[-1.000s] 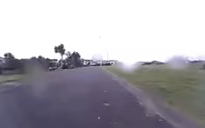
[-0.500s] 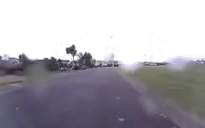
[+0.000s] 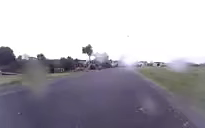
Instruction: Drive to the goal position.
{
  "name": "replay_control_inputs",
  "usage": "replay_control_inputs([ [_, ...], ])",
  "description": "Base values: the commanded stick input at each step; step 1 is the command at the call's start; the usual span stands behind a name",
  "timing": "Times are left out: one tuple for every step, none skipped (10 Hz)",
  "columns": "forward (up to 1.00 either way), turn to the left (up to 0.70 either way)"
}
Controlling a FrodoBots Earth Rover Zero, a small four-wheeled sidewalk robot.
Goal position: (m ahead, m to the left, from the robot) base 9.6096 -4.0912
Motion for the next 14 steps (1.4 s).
replay_control_inputs([
  [1.0, 0.0],
  [1.0, 0.0],
  [1.0, 0.0],
  [1.0, 0.0],
  [1.0, 0.0],
  [1.0, 0.0],
  [1.0, 0.0],
  [1.0, 0.0],
  [1.0, -0.24],
  [1.0, -0.07],
  [1.0, 0.0],
  [1.0, 0.0],
  [1.0, 0.0],
  [1.0, 0.0],
])
